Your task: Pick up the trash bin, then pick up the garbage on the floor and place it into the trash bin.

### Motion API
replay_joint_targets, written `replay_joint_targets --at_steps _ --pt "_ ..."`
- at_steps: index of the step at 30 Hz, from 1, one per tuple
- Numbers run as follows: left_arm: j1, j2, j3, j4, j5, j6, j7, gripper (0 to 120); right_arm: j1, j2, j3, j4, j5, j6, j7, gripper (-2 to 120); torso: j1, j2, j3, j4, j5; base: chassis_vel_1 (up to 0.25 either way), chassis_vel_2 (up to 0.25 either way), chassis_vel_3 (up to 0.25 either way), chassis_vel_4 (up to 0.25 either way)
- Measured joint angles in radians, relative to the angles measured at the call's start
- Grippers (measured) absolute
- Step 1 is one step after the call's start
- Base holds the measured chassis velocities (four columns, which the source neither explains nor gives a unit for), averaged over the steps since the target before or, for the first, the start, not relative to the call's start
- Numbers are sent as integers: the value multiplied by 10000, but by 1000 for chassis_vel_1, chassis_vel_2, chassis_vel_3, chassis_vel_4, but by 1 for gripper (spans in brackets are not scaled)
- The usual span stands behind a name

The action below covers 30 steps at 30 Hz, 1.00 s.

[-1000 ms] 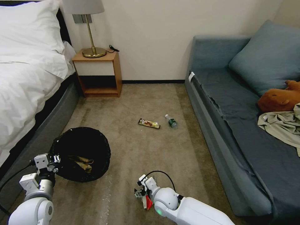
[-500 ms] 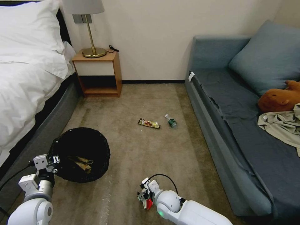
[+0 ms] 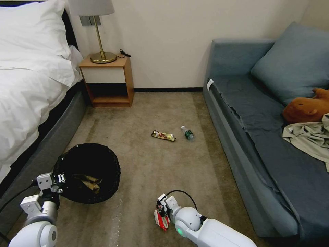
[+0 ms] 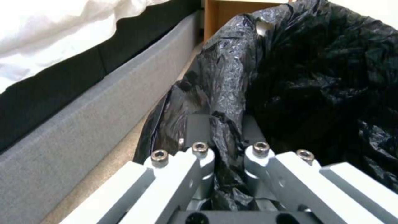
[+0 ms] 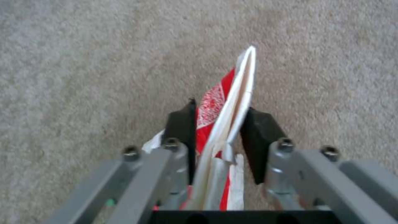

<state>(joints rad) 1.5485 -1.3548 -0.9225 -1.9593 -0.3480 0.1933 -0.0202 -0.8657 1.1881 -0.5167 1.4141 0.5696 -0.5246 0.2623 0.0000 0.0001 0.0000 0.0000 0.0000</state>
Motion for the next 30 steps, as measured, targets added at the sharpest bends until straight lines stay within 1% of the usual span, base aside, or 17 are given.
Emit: replay_joint_targets --at_steps 1,2,3,4,5,6,15,17,18,20,21,23,24,27,28,30 --pt "35 -17 -3 -17 2 1 2 3 -46 -18 32 13 -24 3 -2 14 0 0 0 0 0 0 0 0 0" --pt "35 -17 -3 -17 2 1 2 3 -46 -18 32 13 -24 3 -2 14 0 0 0 0 0 0 0 0 0" --pt "61 -34 -12 -29 6 -1 3 3 -91 -48 53 37 -49 11 -4 9 0 0 0 0 0 0 0 0 0" --pt "77 -45 -18 -33 10 -8 3 3 -129 -78 78 62 -68 19 -6 6 0 0 0 0 0 0 0 0 0" --pt "77 -45 -18 -33 10 -8 3 3 -129 -78 78 62 -68 19 -6 6 0 0 0 0 0 0 0 0 0" --pt "94 -61 -26 -41 19 -16 3 3 -172 -115 123 104 -88 26 -6 1 0 0 0 0 1 0 0 0 0" --pt "159 -180 33 -89 135 -48 3 3 -227 -510 616 502 -208 179 -10 0 0 -1 0 0 1 0 0 0 0" --pt "180 -218 80 -133 173 -52 3 3 -127 -822 926 782 -271 301 -35 0 0 0 0 -1 3 0 0 0 0" --pt "180 -218 80 -133 173 -52 3 3 -127 -822 926 782 -271 301 -35 0 0 0 0 -1 3 0 0 0 0" --pt "207 -259 116 -197 223 -55 1 3 97 -1341 1355 1337 -381 489 -84 0 0 -1 0 -1 2 0 0 0 0" --pt "207 -259 116 -197 223 -55 1 3 97 -1341 1355 1337 -381 489 -84 0 0 -1 0 -1 2 0 0 0 0" --pt "220 -298 133 -242 307 -59 2 3 333 -1855 1673 2379 -118 528 -80 0 0 0 1 -2 0 0 0 0 0" --pt "220 -298 133 -242 307 -59 2 3 333 -1855 1673 2379 -118 528 -80 0 0 0 1 -2 0 0 0 0 0" --pt "222 -436 195 -268 573 -59 10 3 963 -2445 1954 4188 595 402 112 0 0 0 0 0 1 0 0 0 0" --pt "222 -436 195 -268 573 -59 10 3 963 -2445 1954 4188 595 402 112 0 0 0 0 0 1 0 0 0 0" --pt "193 -533 269 -268 722 -57 10 3 1505 -2608 2098 4941 1252 321 270 0 0 0 0 0 0 0 0 0 0"
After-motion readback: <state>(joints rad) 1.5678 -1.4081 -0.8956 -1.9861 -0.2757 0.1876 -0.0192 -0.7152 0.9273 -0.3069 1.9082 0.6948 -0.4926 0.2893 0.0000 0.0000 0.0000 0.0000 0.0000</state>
